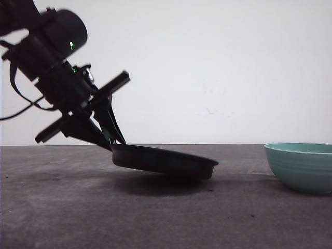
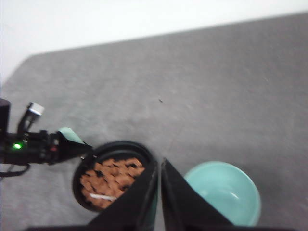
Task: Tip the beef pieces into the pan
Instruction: 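Lower the pan onto the table and release the handle with left gripper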
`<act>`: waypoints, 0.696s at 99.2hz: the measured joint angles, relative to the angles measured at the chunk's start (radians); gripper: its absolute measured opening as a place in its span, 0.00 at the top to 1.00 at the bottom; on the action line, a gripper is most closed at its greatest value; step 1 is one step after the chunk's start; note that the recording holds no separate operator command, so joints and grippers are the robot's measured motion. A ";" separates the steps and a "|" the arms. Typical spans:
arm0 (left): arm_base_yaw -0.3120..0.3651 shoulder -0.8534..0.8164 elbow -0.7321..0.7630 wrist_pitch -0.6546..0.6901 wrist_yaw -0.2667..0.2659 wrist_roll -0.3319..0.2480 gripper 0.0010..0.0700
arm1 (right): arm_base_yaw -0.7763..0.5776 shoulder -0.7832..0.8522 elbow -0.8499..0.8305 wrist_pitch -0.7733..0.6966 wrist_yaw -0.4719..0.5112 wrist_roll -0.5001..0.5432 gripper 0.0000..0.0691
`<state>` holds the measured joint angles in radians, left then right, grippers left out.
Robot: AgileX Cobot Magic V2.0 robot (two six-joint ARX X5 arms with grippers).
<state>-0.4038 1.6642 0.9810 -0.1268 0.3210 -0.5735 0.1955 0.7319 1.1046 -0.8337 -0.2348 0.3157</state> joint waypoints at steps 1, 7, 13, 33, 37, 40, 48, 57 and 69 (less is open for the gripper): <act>0.000 0.003 0.000 0.003 0.000 0.000 0.93 | 0.000 -0.001 0.000 -0.005 0.000 -0.001 0.99; 0.000 0.014 0.002 0.009 0.003 -0.003 0.93 | 0.000 -0.001 0.000 -0.030 0.001 -0.004 0.99; 0.000 0.024 0.006 0.011 0.003 -0.004 0.93 | 0.000 -0.001 0.000 -0.035 0.002 -0.005 0.99; 0.000 0.040 0.014 -0.050 0.001 -0.014 0.67 | 0.000 -0.001 0.000 -0.035 0.002 -0.005 0.99; 0.000 0.040 0.014 -0.056 0.007 -0.014 0.56 | 0.000 -0.001 0.000 -0.035 0.002 -0.005 0.99; 0.001 0.040 0.014 -0.059 0.011 -0.014 0.49 | 0.000 -0.001 0.000 -0.034 0.002 -0.005 0.99; 0.001 0.039 0.014 -0.081 0.014 -0.014 0.37 | 0.000 -0.001 0.000 -0.033 0.002 -0.005 0.99; 0.001 0.013 0.013 -0.112 -0.006 -0.015 0.27 | 0.000 -0.001 0.000 -0.032 0.002 -0.005 0.99; 0.001 -0.109 0.013 -0.119 -0.077 -0.013 0.05 | 0.000 -0.001 0.000 -0.025 0.002 -0.023 0.99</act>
<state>-0.4030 1.5555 0.9939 -0.2462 0.2440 -0.5865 0.1955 0.7307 1.1046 -0.8589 -0.2329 0.2932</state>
